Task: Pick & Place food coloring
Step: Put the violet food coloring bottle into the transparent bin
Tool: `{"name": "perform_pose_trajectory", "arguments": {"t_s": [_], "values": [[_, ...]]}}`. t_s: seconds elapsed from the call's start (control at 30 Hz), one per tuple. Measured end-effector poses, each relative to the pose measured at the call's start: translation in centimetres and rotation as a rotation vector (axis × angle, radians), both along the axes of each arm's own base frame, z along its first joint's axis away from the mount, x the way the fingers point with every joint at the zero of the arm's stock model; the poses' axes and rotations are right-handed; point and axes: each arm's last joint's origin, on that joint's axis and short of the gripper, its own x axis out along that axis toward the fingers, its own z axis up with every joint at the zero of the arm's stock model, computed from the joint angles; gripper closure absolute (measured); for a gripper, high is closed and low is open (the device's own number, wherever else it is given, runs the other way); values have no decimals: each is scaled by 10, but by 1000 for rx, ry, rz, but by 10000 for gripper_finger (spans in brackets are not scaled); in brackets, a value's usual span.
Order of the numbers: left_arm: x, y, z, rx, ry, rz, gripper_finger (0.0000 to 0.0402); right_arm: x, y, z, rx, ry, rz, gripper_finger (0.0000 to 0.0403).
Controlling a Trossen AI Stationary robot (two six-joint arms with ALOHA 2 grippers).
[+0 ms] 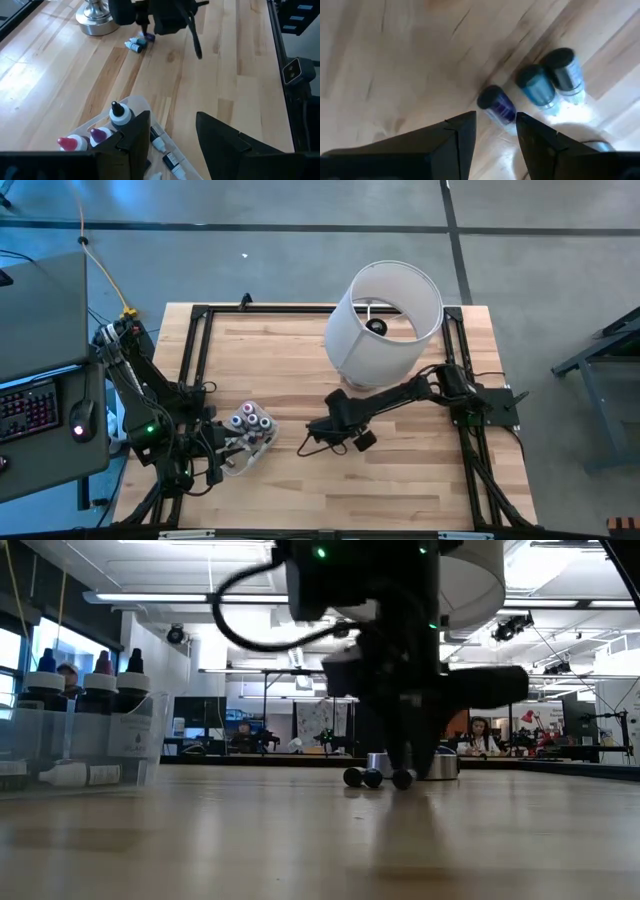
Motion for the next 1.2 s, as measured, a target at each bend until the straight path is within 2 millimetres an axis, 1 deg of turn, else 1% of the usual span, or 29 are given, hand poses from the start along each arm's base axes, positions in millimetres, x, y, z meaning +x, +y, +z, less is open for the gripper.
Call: {"name": "perform_pose_trajectory", "arguments": {"t_s": [0.1,0.2,0.3,0.4,0.5,0.6,0.7,0.77,0.83,0.93,1.0,1.07,1.13,1.2], "values": [[0,0,0,0,-1,0,244,-6,-1,-12,8,33,30,269],[0,0,0,1,-2,1,244,-8,-1,-16,4,25,58,269],[0,0,0,1,-9,4,244,-7,0,-19,42,8,61,269],[0,0,1,-2,-12,4,244,-5,-2,-20,83,-8,20,269],[1,-1,1,-6,-15,3,244,-5,-3,-20,86,-13,-23,271],[1,-1,1,-6,-15,3,244,-6,-4,-20,93,-4,-75,286],[1,-1,1,-6,-14,2,244,-6,-3,-19,112,-3,-137,315],[1,-1,1,-5,-14,2,244,-4,-2,-17,147,-4,-185,333],[1,-1,1,-4,-14,1,244,2,3,-11,212,-29,-227,339],[1,-1,1,-4,-14,1,244,18,20,5,347,-126,-251,339],[1,-1,1,-3,-14,1,244,31,33,19,454,-240,-235,334],[1,-1,1,-4,-14,1,244,50,47,34,561,-438,-168,320],[1,-1,1,-4,-14,1,244,66,60,45,594,-673,-84,310],[1,-1,1,-4,-15,1,244,76,70,52,617,-902,7,308]]}}
